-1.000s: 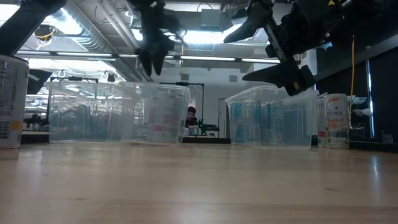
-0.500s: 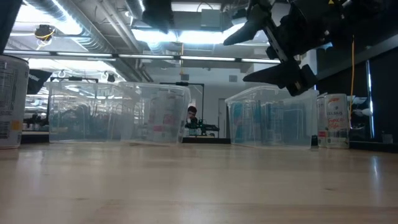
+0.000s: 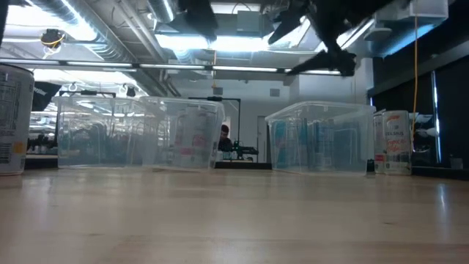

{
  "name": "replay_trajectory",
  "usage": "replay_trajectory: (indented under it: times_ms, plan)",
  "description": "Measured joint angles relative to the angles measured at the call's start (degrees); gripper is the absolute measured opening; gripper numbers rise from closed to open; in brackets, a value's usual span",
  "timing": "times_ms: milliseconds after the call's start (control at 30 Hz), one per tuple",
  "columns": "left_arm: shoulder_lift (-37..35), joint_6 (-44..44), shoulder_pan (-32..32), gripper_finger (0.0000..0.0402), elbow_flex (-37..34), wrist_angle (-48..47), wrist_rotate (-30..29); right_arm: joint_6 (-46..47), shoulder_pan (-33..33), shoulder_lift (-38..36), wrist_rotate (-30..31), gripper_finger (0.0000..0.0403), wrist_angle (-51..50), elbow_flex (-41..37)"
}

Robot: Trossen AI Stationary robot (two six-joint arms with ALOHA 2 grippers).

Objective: Sort soda cans
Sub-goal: Put the top right white-pink soda can into the top center transparent bin

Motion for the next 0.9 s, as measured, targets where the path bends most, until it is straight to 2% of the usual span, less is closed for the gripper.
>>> replay_trajectory:
  times_ms: [100,233,367,533,633,767,900]
  plan:
    - [-4.8,1.5,1.8,0.029,-10.6,11.9,3.3,-0.8,-4.4,-2.6,1.7,0.0342,-8.2,5.6]
    - [-11.0,3.1,3.6,0.029,-23.8,27.0,6.5,-0.9,-13.7,-4.3,1.6,0.0342,-14.9,11.9]
    - [-16.0,3.5,4.8,0.029,-34.5,38.2,6.8,-0.6,-24.2,-4.4,1.0,0.0342,-17.7,15.7]
    - [-21.0,4.9,5.7,0.029,-46.1,49.1,6.8,-0.7,-34.3,-4.3,0.0,0.0342,-17.8,16.3]
    - [-23.6,4.7,6.5,0.029,-52.5,53.7,7.0,1.6,-37.2,-4.3,-0.5,0.0342,-18.3,16.3]
    - [-27.5,4.4,7.5,0.029,-59.6,60.2,7.9,2.2,-37.6,-4.3,-1.3,0.0342,-22.3,16.3]
    - [-30.9,3.4,7.9,0.029,-64.6,64.2,8.1,7.3,-37.7,-3.8,4.7,0.0342,-26.4,18.1]
